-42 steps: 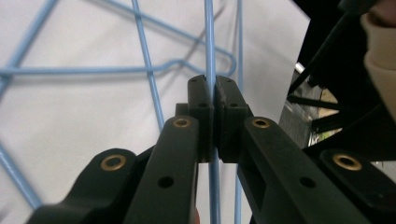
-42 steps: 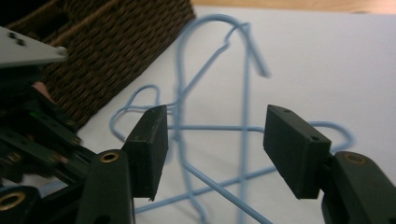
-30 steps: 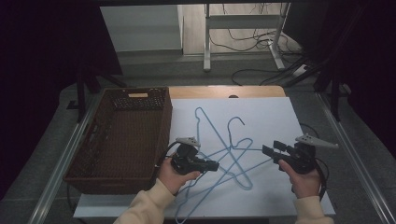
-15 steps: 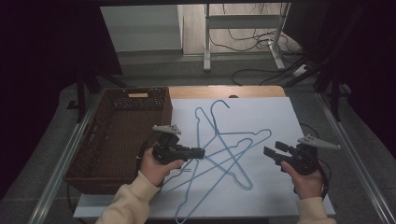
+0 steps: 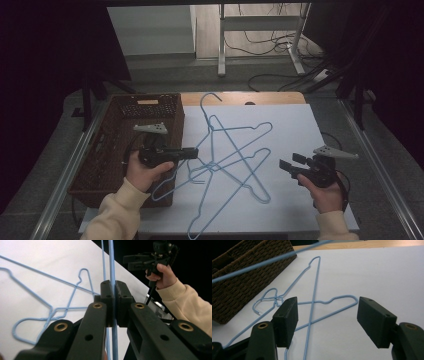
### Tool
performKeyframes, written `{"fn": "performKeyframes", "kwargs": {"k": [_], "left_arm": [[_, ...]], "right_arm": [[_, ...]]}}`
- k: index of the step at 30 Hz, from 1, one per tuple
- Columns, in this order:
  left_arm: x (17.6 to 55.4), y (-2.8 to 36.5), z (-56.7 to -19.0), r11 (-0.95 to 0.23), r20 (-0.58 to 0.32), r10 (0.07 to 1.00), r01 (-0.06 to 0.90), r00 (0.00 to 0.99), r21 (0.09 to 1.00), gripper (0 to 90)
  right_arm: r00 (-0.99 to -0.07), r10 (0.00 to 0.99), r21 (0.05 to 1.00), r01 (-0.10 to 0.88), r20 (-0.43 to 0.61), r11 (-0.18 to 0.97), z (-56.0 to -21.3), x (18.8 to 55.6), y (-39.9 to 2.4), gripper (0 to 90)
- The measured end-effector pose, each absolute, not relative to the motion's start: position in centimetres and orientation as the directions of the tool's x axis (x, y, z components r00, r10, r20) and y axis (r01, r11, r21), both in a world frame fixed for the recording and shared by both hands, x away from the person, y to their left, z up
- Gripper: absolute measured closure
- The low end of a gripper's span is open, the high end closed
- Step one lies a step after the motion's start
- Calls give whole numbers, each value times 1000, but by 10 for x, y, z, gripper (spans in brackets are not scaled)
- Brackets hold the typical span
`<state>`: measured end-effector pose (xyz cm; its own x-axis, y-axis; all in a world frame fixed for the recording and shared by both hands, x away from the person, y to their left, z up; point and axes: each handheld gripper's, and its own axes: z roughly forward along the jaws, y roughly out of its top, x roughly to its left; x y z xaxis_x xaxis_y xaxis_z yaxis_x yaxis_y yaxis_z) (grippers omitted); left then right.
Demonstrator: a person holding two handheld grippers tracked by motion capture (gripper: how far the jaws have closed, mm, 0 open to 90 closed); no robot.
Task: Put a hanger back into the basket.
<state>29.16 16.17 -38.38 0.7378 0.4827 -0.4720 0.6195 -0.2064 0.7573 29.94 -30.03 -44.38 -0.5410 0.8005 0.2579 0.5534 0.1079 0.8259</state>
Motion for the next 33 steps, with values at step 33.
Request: {"fn": "performKeyframes", "kwargs": {"k": [33], "left_arm": [[289,256,-379,-72,-502,550,637,667,767,868]], "right_arm": [[-568,788,796,579,239,175,-454,304,-291,315]]}}
